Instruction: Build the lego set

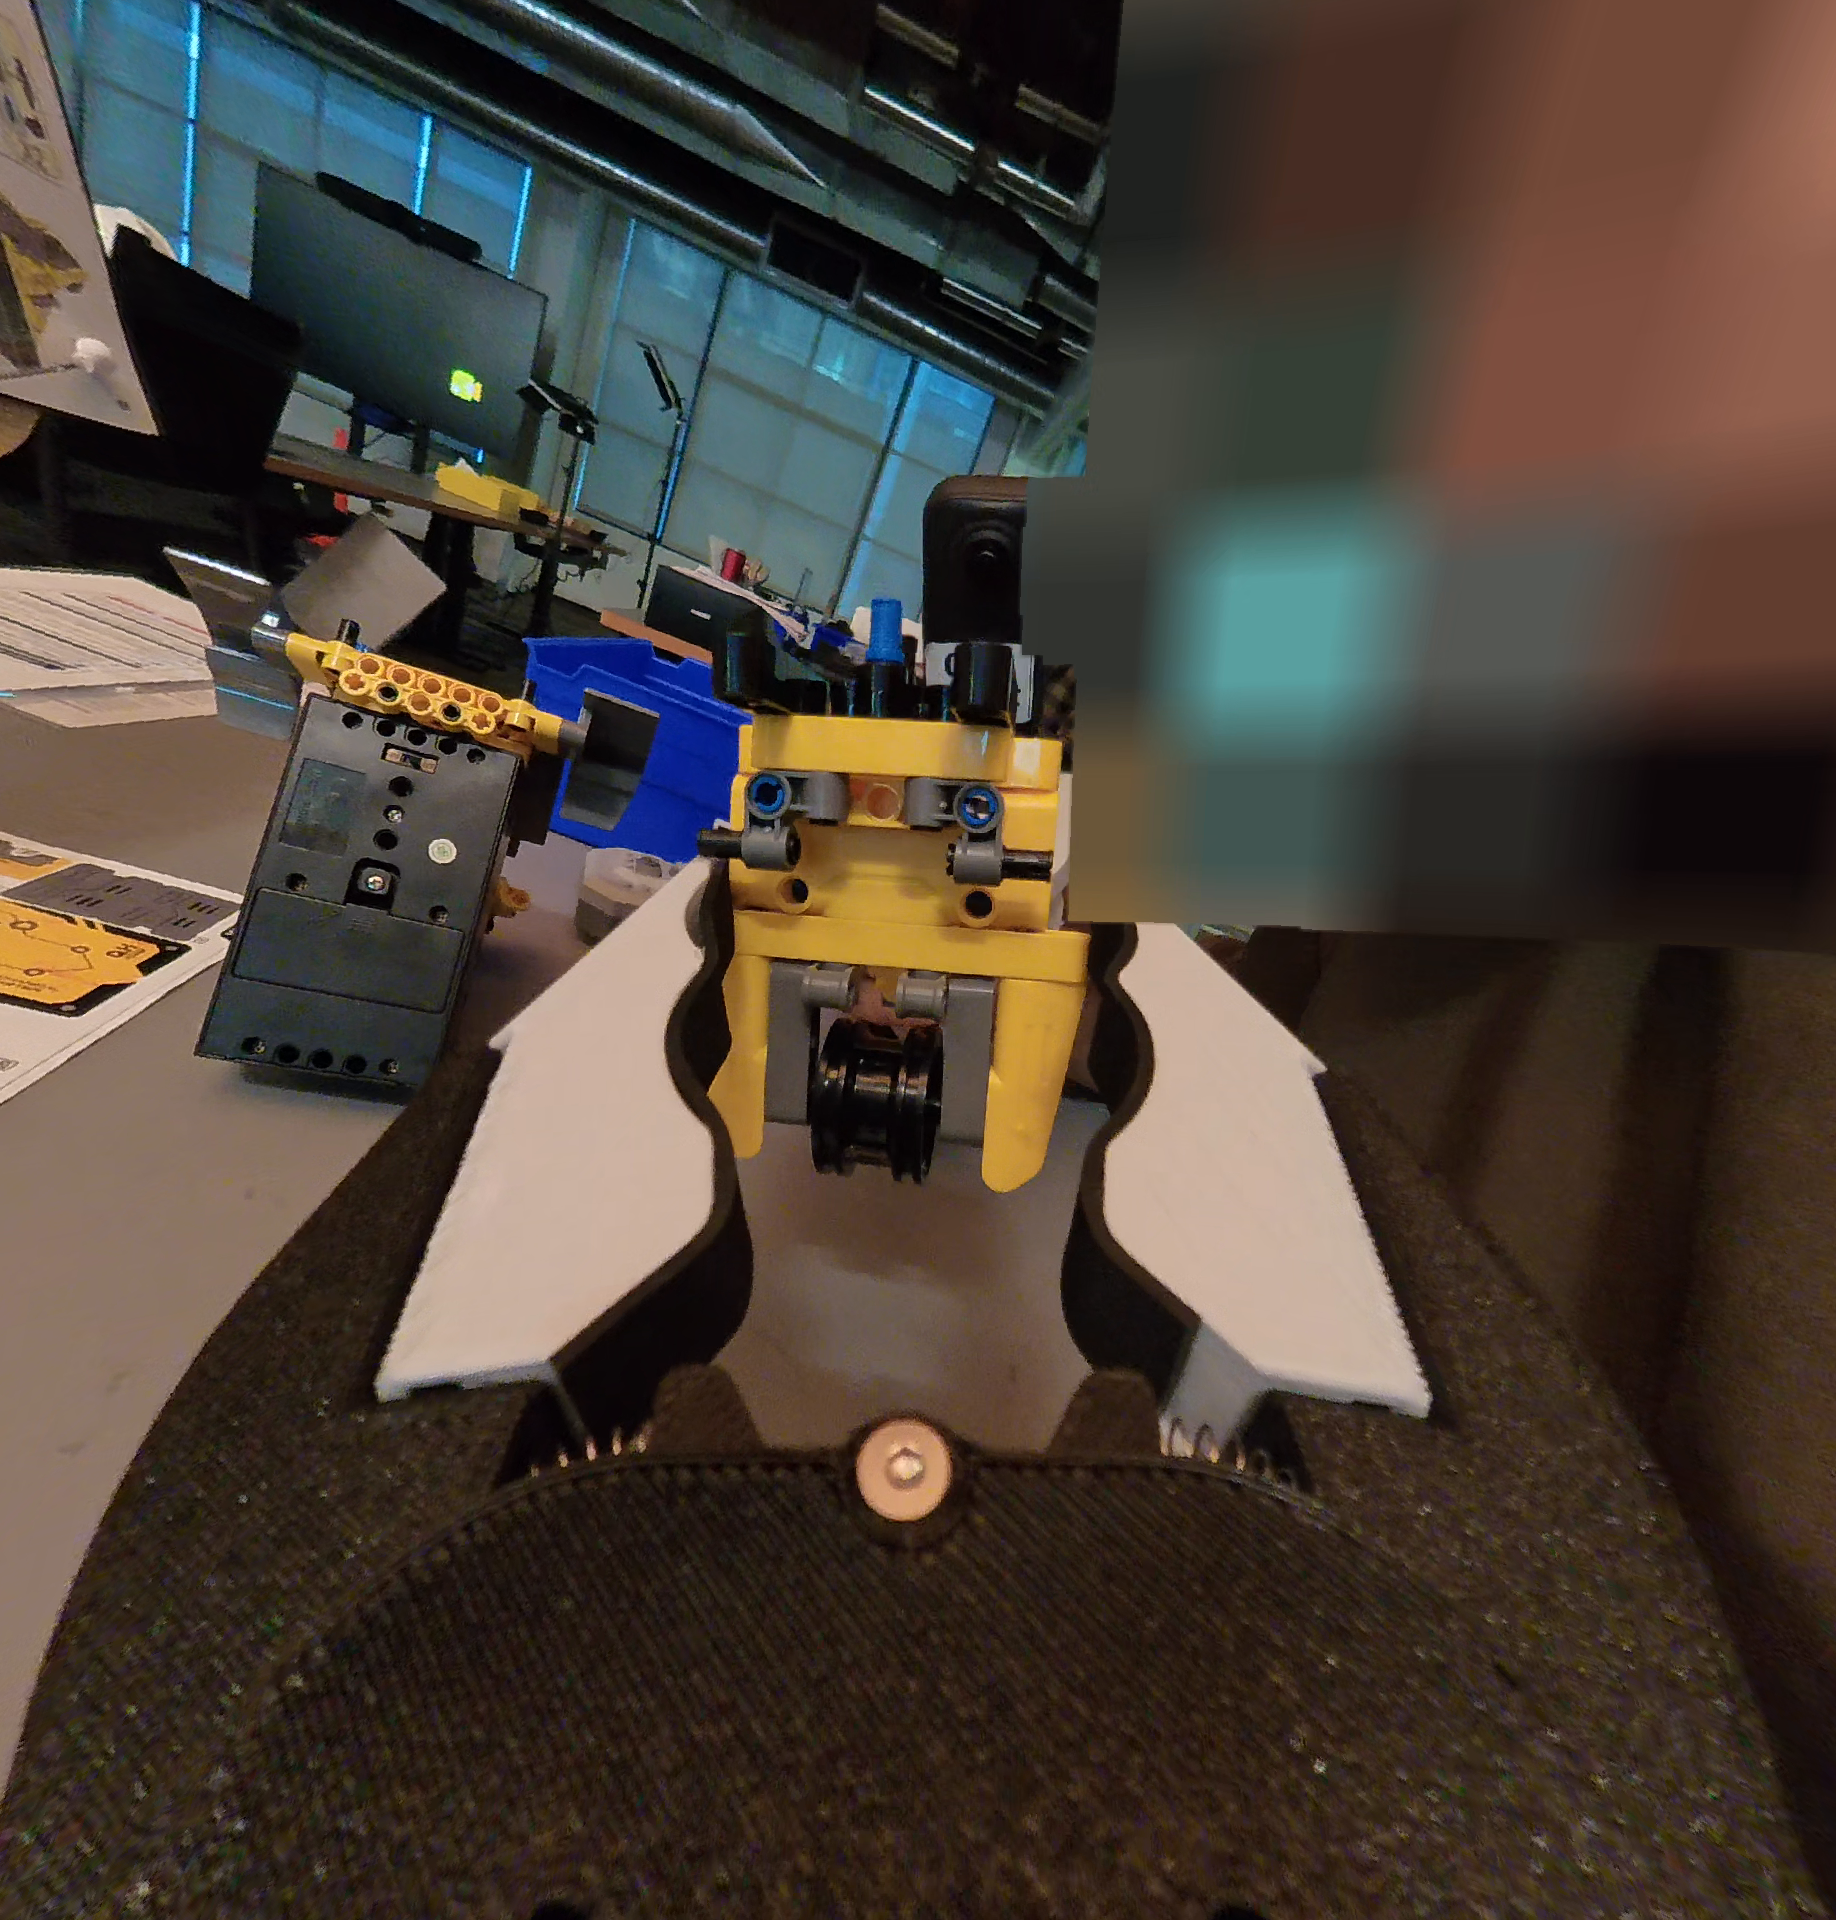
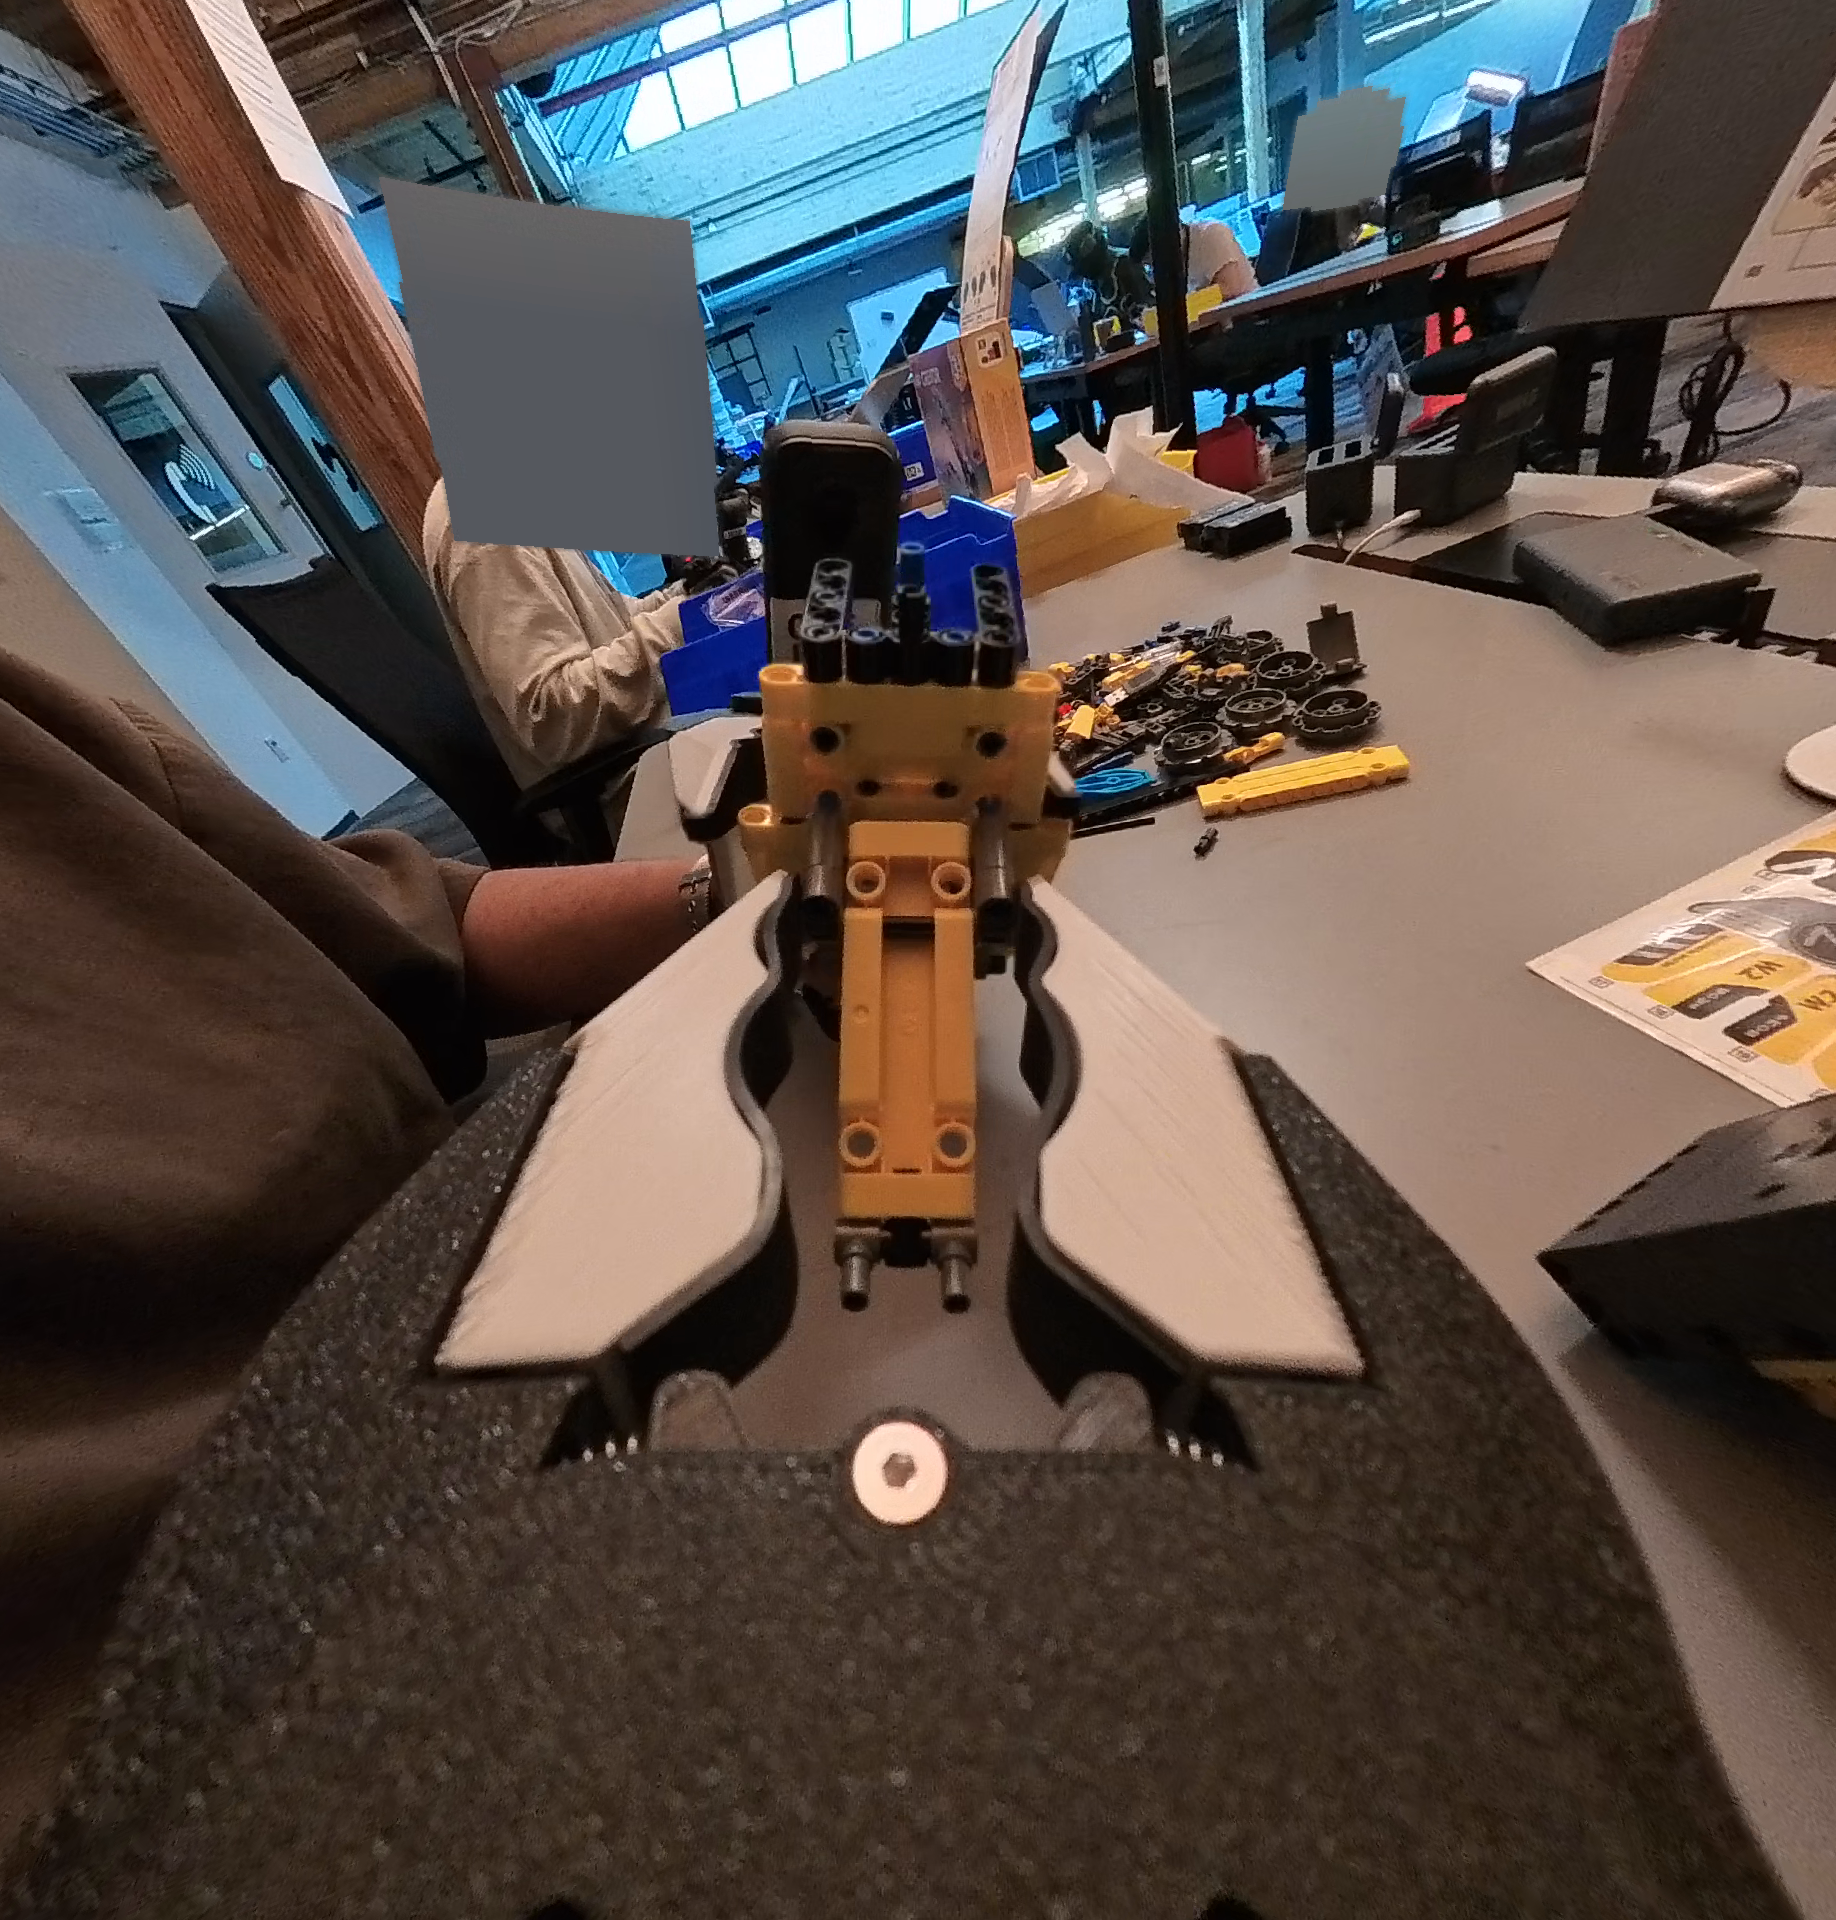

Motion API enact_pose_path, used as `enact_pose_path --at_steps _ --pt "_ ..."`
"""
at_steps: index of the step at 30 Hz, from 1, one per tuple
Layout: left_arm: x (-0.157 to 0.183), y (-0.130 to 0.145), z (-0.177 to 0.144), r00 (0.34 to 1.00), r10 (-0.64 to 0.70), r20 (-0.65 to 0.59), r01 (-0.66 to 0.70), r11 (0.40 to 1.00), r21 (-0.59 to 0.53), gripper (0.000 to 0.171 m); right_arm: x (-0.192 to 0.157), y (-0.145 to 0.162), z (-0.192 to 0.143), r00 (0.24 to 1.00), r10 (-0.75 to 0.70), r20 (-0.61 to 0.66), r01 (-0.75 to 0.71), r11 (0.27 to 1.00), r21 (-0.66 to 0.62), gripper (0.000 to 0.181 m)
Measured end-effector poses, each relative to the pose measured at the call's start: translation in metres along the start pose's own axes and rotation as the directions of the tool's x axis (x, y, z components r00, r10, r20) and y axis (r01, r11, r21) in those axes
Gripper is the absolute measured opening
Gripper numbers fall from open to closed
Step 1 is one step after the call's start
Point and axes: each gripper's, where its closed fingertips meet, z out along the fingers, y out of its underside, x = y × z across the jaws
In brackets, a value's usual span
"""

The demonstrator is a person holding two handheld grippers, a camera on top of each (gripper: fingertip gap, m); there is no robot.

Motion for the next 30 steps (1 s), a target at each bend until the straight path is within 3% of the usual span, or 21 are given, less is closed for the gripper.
enact_pose_path --at_steps 30 --pt "0.0015 -0.0015 -0.0005 0.999 -0.024 -0.021 0.024 1.000 0.013 0.065 -0.0018 0.0003 -0.0003 1.000 -0.011 0.013 0.011 1.000 -0.008 0.040"
